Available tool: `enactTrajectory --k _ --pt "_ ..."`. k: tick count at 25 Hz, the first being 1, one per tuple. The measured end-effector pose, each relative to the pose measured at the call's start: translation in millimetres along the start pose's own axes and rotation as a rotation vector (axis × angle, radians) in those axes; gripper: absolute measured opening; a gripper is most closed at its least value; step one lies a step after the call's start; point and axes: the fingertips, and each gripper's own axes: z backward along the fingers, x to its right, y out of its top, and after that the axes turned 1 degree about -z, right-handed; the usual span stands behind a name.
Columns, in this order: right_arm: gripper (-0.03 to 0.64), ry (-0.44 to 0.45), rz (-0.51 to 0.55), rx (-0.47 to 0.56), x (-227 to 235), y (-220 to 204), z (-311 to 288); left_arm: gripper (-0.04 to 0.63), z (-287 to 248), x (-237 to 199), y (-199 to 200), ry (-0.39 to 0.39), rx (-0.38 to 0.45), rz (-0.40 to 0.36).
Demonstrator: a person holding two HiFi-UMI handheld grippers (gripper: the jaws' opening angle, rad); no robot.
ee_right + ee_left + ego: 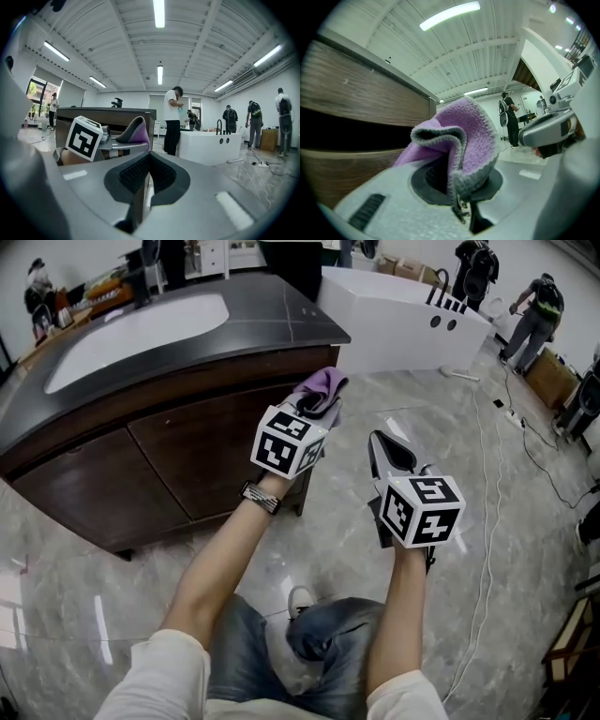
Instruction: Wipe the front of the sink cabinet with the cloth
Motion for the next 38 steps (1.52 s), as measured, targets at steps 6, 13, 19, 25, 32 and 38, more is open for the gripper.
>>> enactTrajectory --k 6,13,19,25,32,38 --pt "0.006 -0.004 -0.008 0.025 -2 7 2 0.051 -8 17 14 -0.135 0.073 0.006" --pt "0.006 0.009 -0.030 0.033 15 11 13 0.052 5 48 27 -0.230 0.099 -0.061" --pt "0.006 0.021 -0.057 0.047 16 11 18 0.052 49 51 26 -0.201 0.108 -0.088" --pt "0.006 0.095 -0.035 0.048 -22 15 4 0.052 106 33 26 -0.122 0.119 -0.108" --pt "0.006 0.203 0.037 0.032 -87 19 -25 0.051 187 -13 10 0.063 0.082 -0.110" --pt "0.006 0.383 0.054 0.044 -175 22 -47 0.052 278 -57 3 0.256 0.037 -0.131"
